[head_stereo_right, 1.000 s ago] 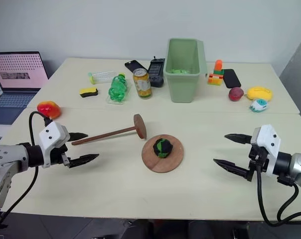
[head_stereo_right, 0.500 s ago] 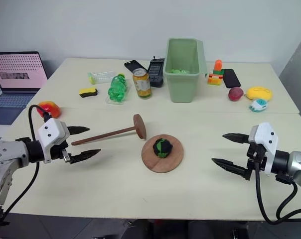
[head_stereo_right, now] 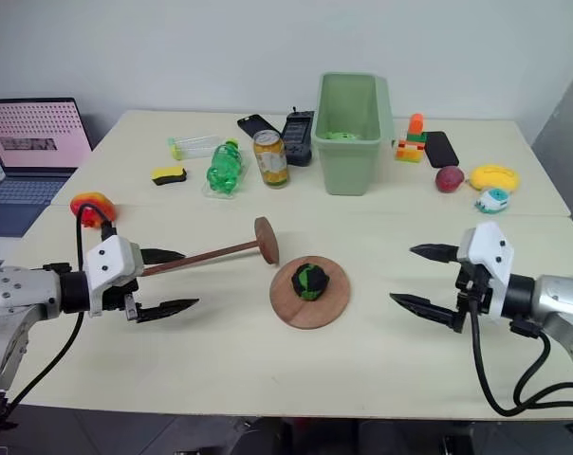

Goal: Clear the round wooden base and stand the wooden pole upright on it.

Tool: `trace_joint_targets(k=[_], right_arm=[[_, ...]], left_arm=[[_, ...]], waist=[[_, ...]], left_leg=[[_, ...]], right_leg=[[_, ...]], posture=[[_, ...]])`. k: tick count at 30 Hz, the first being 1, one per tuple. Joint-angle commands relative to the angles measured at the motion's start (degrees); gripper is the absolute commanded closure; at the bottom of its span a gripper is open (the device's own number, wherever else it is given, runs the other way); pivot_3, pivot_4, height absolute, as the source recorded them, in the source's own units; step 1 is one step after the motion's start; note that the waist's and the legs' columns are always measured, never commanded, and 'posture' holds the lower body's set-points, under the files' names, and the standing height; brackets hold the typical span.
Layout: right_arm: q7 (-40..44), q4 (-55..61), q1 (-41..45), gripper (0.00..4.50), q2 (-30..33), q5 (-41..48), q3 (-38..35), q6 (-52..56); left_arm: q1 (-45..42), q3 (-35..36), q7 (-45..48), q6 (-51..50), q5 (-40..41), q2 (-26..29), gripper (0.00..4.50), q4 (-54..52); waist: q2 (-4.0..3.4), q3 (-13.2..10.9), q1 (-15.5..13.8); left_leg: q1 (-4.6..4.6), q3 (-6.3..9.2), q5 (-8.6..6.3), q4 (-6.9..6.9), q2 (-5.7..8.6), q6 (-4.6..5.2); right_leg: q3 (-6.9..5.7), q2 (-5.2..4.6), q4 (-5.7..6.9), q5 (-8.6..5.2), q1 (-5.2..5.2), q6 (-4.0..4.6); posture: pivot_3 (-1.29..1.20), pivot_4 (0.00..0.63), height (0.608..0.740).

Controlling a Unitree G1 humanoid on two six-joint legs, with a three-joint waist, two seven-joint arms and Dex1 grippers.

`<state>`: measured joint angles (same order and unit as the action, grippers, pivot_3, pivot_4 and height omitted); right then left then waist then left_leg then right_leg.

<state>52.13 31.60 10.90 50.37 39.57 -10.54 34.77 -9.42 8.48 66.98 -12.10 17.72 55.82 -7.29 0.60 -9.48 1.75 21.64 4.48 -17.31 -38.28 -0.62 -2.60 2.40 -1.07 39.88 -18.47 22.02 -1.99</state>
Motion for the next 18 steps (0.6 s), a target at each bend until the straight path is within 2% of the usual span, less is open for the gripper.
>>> trace_joint_targets(k=[1,9,18], right_arm=[[-4.3,-0.1,6.5,0.01,-5.9,-4.3,8.6,-1.7],[-8.3,-10.8,15.3,0.01,-18.6,-15.5,24.4,-3.5],[-6.7,-22.0,20.0,0.01,-25.2,-21.9,31.1,-5.3]], left_arm=[[-3.1,-2.2,0.0,-0.6,1.3,-1.4,0.0,-3.5],[-6.1,-6.5,0.6,-0.9,-0.2,-3.1,0.0,-3.9],[-6.7,-7.6,0.8,-1.1,-0.2,-3.5,0.0,-3.9]], waist=[[-0.01,0.0,0.0],[0.04,0.0,0.1],[0.03,0.0,0.1]], left_leg=[[0.0,0.0,0.0,0.0,-0.01,0.0],[0.19,0.0,0.01,-0.09,0.02,-0.01],[0.25,0.06,0.0,-0.19,0.04,-0.01]], right_leg=[[0.0,0.01,0.01,0.0,0.0,0.0],[0.0,0.04,0.06,0.0,0.2,0.0],[-0.05,0.04,0.08,0.0,0.23,0.0]], posture=[[0.0,0.15,0.74],[0.0,0.15,0.74],[0.0,0.15,0.74]])
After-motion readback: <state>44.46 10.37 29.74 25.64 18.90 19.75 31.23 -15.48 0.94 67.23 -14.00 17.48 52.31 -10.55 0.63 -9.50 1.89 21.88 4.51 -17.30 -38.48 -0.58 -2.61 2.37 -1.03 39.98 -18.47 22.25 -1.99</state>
